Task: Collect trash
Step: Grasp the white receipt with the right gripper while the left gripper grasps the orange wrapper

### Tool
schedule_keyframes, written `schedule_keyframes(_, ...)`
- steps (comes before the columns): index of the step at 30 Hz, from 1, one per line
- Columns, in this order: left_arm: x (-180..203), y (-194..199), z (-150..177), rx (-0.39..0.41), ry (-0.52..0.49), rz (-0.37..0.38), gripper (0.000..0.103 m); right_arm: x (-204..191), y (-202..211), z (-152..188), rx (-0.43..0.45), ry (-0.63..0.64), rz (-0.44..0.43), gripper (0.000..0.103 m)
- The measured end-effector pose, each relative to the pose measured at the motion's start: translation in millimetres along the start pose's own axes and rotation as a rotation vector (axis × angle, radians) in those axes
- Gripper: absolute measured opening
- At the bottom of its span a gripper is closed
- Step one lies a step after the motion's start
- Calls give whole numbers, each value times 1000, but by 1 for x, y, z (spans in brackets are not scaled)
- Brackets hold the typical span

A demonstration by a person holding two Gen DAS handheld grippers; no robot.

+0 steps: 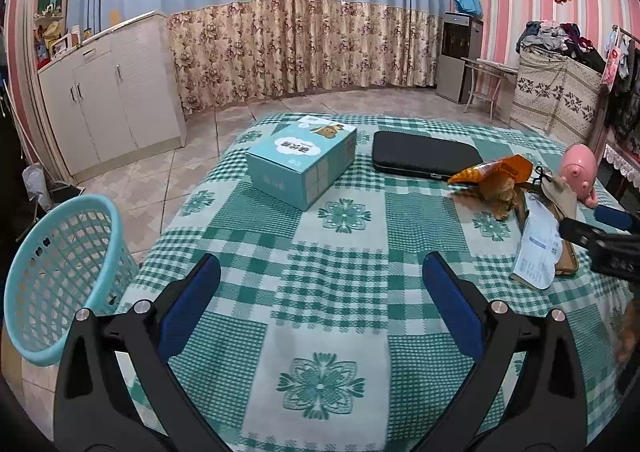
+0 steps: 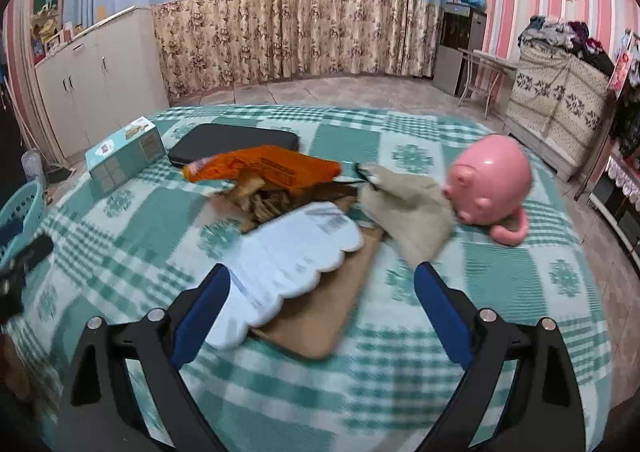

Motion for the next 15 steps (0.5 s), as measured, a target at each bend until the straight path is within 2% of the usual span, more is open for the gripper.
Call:
schedule_keyframes(7,-12,3,-1,2,-5,-18,98,-12,-31,-7,-95,-161,76,91)
schedule_keyframes(10,-13,2,0,-3,-6,-17,98,-17,-43,-5,-141,-184,98,91)
schedule_keyframes(11,-13,2,0,-3,-8,-16,98,-19,-45,-4,-141,-182,105,89)
schedule_keyframes(13,-10,2,-1,-2,-18,-14,98,-20,-44,-2,-136,-168,107,74)
schedule_keyframes(15,-7,2,-3,4,-32,-12,98,-19,-43,0,-131,-161,88,73)
Point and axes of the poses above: each gripper's, at about its wrist camera, not at the fingertips, and y roughly against the way its jaws point, x to its right, z to its underside, the point moved 5 cm from there along -y, roughly the way its jaws point, and after that the axes turned 5 degrees about -y, right-handed, at the moved point
